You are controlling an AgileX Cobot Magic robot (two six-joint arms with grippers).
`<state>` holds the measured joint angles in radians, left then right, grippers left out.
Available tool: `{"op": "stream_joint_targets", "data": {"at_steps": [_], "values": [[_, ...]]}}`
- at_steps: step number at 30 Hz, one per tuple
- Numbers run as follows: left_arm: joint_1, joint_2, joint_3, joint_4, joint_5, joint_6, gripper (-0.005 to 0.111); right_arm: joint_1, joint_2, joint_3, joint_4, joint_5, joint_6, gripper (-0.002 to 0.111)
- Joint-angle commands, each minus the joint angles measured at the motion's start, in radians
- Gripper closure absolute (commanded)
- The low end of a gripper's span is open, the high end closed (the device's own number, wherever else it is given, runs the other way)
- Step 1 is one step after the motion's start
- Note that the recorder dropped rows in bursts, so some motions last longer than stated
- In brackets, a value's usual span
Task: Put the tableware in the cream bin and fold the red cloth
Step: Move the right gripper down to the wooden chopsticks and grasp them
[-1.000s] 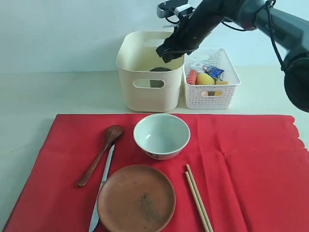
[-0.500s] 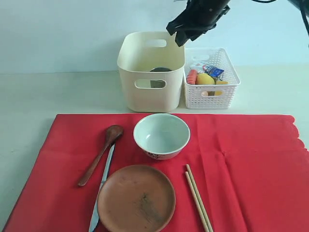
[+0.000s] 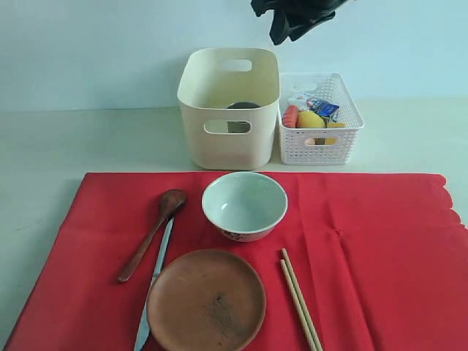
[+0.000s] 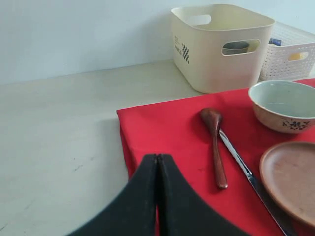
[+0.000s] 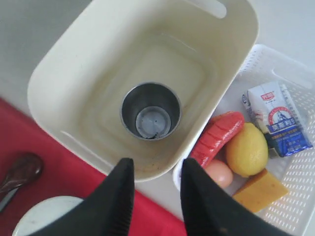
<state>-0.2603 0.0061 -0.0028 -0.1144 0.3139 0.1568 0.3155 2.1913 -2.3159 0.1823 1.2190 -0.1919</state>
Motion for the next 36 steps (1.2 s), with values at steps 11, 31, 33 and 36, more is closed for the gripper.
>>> {"op": "stream_joint_targets", "data": {"at_steps": [11, 31, 33, 36], "values": [[0.003, -0.006, 0.003, 0.001, -0.007, 0.000, 0.107, 0.126, -0.153, 0.296, 0.000, 0.002, -0.022, 0.077], [0.003, -0.006, 0.003, 0.001, -0.007, 0.000, 0.107, 0.190, -0.489, 0.965, -0.046, -0.141, 0.030, 0.078], [0.003, -0.006, 0.003, 0.001, -0.007, 0.000, 0.107, 0.190, -0.538, 1.042, -0.053, -0.173, 0.041, 0.078], [0.003, -0.006, 0.003, 0.001, -0.007, 0.000, 0.107, 0.190, -0.614, 1.158, -0.053, -0.233, 0.046, 0.078]]}}
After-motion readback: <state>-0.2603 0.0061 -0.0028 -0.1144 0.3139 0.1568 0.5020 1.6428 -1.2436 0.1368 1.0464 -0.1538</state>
